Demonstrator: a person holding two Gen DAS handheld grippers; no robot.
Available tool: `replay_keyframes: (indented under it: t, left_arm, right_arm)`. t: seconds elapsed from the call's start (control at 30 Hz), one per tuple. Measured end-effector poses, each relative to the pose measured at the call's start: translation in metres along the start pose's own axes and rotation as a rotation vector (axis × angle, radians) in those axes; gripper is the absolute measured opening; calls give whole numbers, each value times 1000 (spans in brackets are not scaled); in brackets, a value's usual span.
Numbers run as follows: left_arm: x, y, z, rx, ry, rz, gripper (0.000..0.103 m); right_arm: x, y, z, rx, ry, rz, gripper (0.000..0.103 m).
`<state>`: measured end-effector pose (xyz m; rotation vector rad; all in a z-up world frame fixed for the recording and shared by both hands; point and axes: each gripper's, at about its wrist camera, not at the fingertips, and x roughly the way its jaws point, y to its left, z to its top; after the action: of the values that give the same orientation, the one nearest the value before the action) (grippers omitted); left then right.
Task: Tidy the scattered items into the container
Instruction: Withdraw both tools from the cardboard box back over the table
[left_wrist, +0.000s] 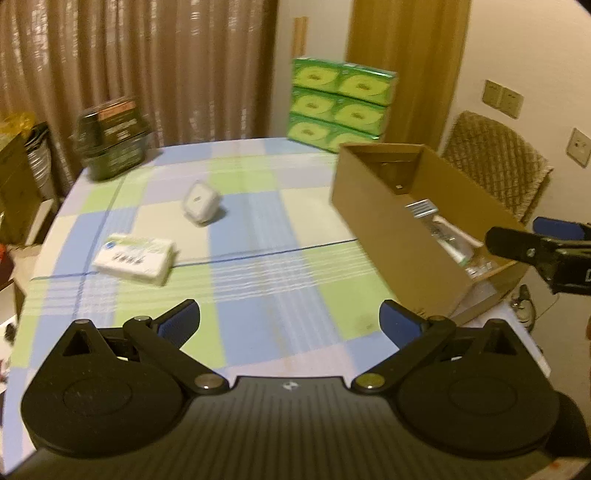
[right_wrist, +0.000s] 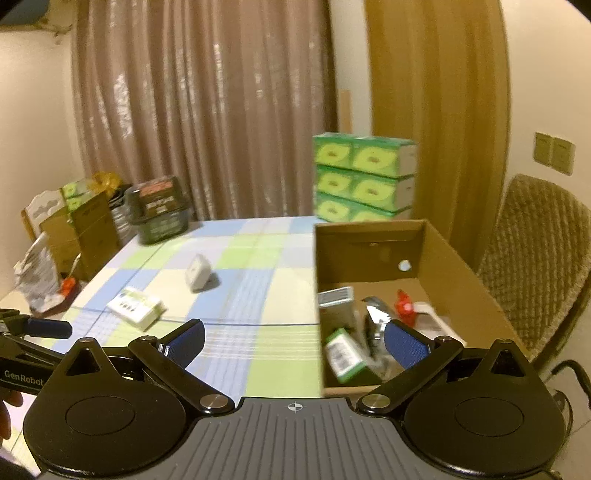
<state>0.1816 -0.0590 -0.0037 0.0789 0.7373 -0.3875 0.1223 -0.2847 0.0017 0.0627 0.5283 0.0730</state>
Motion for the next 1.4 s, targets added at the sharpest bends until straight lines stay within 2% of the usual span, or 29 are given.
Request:
replay_keyframes:
  t: [0.23, 0.53, 1.0, 1.4]
  left_arm:
    - [-18, 46, -17, -50, 8, 71, 102]
    - [-28, 86, -29, -92, 16, 117, 102]
    - [-11, 116, -37, -129, 49, 134, 102]
    - [12, 133, -33, -123, 72, 140, 102]
  right_arm:
    - [7, 35, 1, -53, 4, 46, 101]
    - [25, 68, 0, -98, 27, 95, 101]
    - [57, 88, -6, -143, 72, 119, 101]
    - [92, 99, -5, -173, 102, 133, 101]
